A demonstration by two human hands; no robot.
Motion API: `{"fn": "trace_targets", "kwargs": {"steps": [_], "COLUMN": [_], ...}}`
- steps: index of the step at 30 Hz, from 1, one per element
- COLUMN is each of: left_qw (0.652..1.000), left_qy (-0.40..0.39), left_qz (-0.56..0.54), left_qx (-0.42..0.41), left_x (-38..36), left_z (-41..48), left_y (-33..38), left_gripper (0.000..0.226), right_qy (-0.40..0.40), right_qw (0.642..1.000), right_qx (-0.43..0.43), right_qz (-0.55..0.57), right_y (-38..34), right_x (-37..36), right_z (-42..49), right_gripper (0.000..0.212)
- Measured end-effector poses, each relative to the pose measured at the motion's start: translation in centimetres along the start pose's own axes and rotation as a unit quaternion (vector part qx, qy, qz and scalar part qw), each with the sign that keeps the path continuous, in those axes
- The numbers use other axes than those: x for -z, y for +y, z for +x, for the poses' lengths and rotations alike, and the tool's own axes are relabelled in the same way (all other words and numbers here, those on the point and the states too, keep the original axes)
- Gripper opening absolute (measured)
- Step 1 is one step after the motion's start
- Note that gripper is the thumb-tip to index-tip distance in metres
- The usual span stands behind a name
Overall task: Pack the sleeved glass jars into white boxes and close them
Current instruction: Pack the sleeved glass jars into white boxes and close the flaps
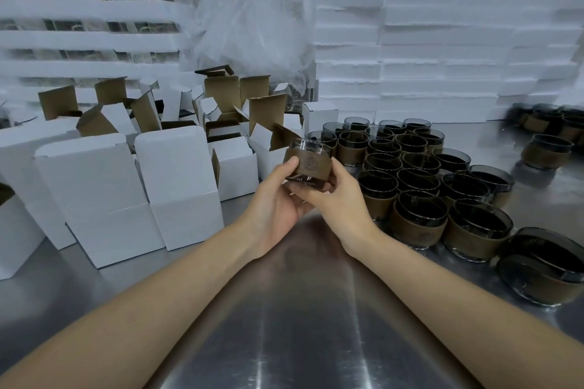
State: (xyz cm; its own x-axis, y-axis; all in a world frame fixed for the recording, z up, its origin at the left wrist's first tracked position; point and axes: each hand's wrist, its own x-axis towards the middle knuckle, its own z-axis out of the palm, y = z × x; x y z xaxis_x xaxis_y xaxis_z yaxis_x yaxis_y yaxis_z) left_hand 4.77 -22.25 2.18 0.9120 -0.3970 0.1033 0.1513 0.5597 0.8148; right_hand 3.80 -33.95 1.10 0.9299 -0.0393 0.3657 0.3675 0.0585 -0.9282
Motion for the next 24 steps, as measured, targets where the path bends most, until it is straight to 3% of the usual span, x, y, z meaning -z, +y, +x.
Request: {"fn": "trace_targets", "kwargs": {"steps": [7, 15, 19, 24], "left_qw": [0.997, 0.996, 0.996, 0.997], "left_qy": [0.024, 0.052, 0.052, 0.054], "left_qz": [0.003, -0.024, -0.024, -0.030], "left_qx": [0.075, 0.065, 0.063, 0.053], "left_x": [0.6, 1.5, 1.5, 1.3], "left_z": [0.4, 0.9, 0.8, 0.6], "left_y": [0.2, 0.0, -0.1, 0.0], "left_gripper": [0.064, 0.046, 0.047, 0.050], "right_qy": [0.053, 0.067, 0.059, 0.017], "right_qw": [0.996, 0.976, 0.978, 0.995], "right_qx": [0.060, 0.150, 0.140, 0.074], "right_qz": [-0.040, -0.141, -0.143, -0.064], "right_y": [-0.3, -0.8, -0.9, -0.8], "right_x": [-0.1, -0.4, -0.5, -0.3], "right_z": [-0.1, -0.8, -0.8, -0.5], "right_gripper": [0.064, 0.075, 0.075, 0.070]}}
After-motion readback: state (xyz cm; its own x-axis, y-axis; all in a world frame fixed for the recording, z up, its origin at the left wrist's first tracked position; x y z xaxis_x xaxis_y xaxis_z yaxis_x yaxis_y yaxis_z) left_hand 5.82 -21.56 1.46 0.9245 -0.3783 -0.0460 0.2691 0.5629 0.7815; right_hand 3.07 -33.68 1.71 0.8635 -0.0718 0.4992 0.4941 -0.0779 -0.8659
